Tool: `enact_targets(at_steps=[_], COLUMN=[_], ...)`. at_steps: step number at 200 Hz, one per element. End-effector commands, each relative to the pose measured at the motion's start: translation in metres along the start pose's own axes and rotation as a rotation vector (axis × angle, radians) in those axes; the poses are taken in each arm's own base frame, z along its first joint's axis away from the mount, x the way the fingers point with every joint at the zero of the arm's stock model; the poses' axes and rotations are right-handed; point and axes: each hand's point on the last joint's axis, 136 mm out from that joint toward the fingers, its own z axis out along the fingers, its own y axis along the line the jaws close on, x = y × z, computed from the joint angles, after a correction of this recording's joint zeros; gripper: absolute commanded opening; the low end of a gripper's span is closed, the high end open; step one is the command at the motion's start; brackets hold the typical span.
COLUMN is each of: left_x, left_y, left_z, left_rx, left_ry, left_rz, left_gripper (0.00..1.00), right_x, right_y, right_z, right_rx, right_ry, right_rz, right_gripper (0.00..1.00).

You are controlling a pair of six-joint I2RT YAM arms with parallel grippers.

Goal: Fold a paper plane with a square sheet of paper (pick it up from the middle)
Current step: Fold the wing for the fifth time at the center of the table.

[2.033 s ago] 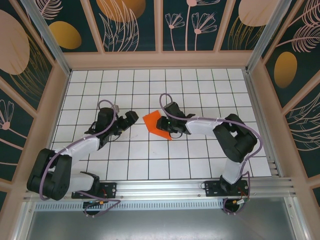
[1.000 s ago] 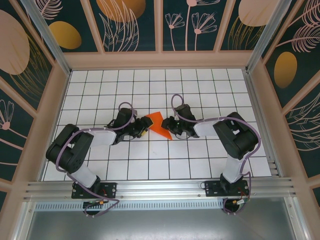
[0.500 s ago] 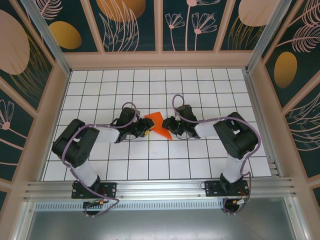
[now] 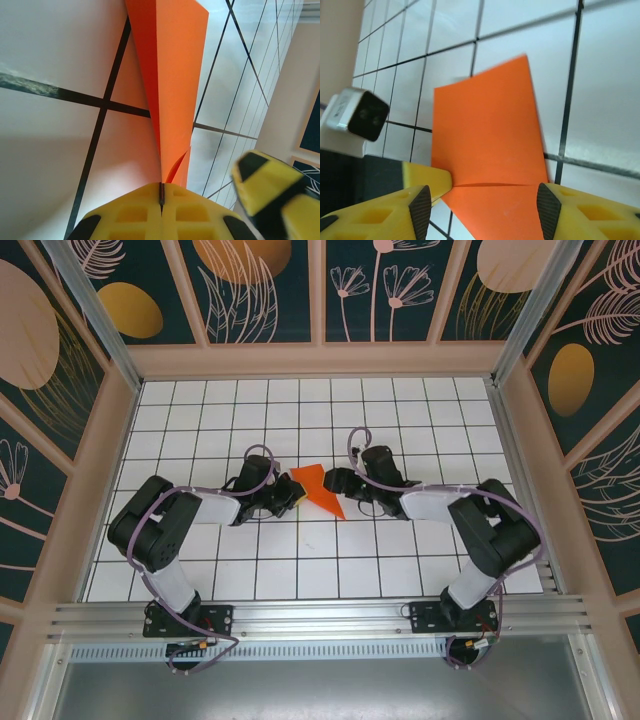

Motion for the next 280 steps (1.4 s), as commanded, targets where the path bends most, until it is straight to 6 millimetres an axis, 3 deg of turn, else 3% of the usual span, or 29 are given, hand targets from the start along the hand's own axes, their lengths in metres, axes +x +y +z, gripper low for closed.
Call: enact_targets(at_steps=[1,43,107,153,220,280], left_x=[-0.002,-0.002,-0.002,0.0,-0.001,0.0], left_y=[-0.013,-0.016,-0.021,-0.024,-0.022,-0.02], left_z=[-0.001,-0.003,-0.003,-0.003,-0.003,-0.003], left_rx=[0.026,0.022,0.024,0.035,0.02,0.011], left_ry=[-0.007,-0.007,0.002,0.012,0.01,0.011], left_rz=[0.018,0.017,0.009,0.007,-0.001,-0.004], left_gripper=[0.0,0.0,0.0,0.02,0.02,0.03], right_x=[-0.001,0.017,0.042,0.047,0.043,0.045], right_y=[0.007,0.003,0.027,0.023,0.019,0.021], right_z=[-0.012,-0.006,0.002,0.017,0.035,0.044], right_rx=[0.047,0.096,0.086,0.113,0.162,0.155], right_ry=[-0.095,-0.09,-0.154,-0.15,-0.165,-0.174], right_rz=[-0.275,-0.567,-0.992,-1.095,-1.172,-1.193], right_gripper=[0.61,0.61,0.59,0.5,0.49,0.37])
